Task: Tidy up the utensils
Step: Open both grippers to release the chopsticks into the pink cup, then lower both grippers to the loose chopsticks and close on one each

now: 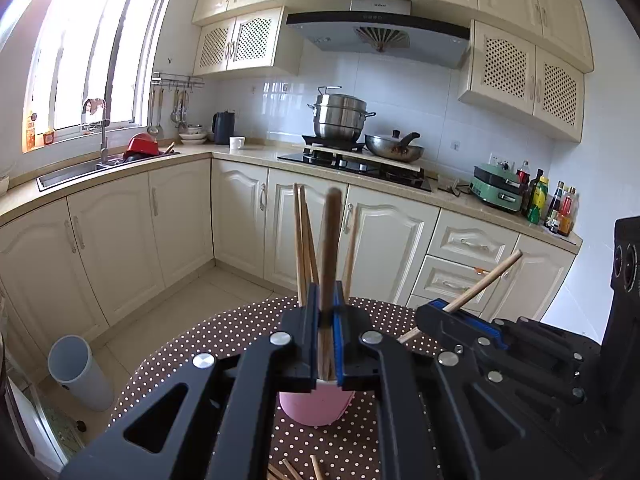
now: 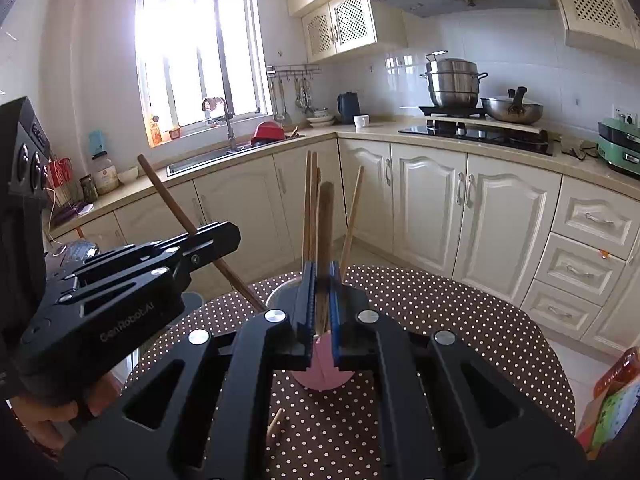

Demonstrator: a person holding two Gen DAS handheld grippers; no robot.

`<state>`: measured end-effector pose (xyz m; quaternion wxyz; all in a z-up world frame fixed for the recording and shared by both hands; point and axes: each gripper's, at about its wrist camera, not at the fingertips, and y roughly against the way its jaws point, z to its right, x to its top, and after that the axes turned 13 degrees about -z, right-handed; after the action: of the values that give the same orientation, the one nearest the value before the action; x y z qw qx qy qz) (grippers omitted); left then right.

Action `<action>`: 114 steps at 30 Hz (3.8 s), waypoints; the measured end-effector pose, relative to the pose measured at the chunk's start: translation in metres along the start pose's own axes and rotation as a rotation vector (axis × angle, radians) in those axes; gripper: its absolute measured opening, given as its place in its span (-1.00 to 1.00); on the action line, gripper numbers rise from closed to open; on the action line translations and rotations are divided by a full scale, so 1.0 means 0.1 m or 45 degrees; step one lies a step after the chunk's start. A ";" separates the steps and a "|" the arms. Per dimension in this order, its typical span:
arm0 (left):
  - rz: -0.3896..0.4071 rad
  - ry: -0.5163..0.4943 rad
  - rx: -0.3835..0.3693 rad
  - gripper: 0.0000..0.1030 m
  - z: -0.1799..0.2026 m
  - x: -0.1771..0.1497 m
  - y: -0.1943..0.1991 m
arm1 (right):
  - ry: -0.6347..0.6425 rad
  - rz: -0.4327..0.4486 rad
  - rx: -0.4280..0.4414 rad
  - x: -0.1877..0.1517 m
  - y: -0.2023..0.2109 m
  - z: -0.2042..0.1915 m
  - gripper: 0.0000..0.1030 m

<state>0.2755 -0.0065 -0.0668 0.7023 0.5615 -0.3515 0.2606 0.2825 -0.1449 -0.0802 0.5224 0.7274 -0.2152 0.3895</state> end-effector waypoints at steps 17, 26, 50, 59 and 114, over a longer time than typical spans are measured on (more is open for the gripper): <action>0.046 -0.017 0.062 -0.13 0.01 -0.05 0.30 | -0.038 0.062 -0.015 -0.05 0.25 0.01 -0.85; 0.101 -0.029 0.133 0.07 0.07 -0.21 0.65 | -0.052 0.099 -0.017 -0.15 0.50 -0.05 -0.85; 0.116 0.030 0.186 0.33 -0.18 -0.83 1.21 | 0.014 0.137 -0.113 -0.69 0.80 -0.25 0.09; -0.188 0.104 0.218 0.33 -0.61 -1.21 0.70 | 0.071 -0.174 -0.038 -1.02 0.17 -0.39 0.07; -0.633 0.238 -0.042 -0.89 0.00 -1.06 -0.78 | 0.126 -0.657 0.109 -1.44 -0.53 -0.08 -0.82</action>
<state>0.2693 -0.0216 -0.1968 0.7832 0.5926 -0.1404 0.1251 0.2316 -0.1320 -0.2245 0.5832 0.7595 0.0199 0.2873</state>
